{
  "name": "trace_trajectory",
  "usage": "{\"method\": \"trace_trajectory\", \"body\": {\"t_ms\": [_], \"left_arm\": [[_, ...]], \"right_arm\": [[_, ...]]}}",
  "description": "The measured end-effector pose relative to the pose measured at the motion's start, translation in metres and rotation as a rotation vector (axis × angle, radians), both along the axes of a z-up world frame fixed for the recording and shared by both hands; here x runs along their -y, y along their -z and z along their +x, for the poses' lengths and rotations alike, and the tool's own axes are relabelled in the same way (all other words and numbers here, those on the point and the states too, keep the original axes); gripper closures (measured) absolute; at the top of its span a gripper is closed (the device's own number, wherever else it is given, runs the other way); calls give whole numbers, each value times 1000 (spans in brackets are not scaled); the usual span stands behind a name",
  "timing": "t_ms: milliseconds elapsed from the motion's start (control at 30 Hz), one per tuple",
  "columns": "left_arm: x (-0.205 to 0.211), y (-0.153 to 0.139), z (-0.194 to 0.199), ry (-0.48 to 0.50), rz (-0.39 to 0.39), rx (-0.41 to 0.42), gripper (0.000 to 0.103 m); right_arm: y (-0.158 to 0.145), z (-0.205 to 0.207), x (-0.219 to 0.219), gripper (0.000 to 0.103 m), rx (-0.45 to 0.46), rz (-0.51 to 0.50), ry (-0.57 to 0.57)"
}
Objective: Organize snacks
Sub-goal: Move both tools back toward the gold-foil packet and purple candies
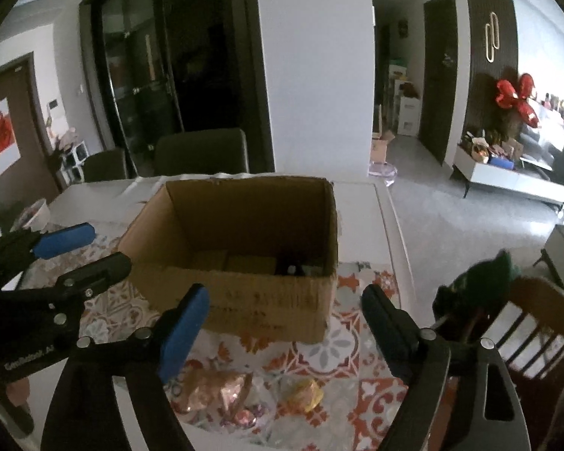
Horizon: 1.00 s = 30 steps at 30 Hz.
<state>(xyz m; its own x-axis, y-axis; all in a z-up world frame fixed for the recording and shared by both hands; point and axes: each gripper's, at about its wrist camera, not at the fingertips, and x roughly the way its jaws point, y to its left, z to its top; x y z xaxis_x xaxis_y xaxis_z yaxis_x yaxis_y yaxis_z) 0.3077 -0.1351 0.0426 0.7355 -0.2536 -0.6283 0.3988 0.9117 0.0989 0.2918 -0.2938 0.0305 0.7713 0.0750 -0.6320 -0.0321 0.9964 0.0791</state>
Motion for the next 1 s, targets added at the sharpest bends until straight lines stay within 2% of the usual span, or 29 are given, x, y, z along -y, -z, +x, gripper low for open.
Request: {"method": "trace_trajectory", "body": {"t_ms": [100, 400, 567, 767, 1000], "left_arm": [[-1, 2, -11, 7, 1, 13, 42], [-5, 22, -40, 50, 11, 30, 39], [-10, 43, -50, 74, 17, 10, 38], [-14, 72, -55, 104, 36, -40, 38], [-8, 100, -54, 168, 103, -77, 38]], "right_arm": [[3, -12, -1, 15, 8, 13, 12], [23, -53, -8, 14, 33, 33, 36], [37, -69, -15, 14, 35, 26, 44], [65, -71, -22, 14, -34, 45, 26], [94, -71, -26, 15, -102, 53, 20]]}}
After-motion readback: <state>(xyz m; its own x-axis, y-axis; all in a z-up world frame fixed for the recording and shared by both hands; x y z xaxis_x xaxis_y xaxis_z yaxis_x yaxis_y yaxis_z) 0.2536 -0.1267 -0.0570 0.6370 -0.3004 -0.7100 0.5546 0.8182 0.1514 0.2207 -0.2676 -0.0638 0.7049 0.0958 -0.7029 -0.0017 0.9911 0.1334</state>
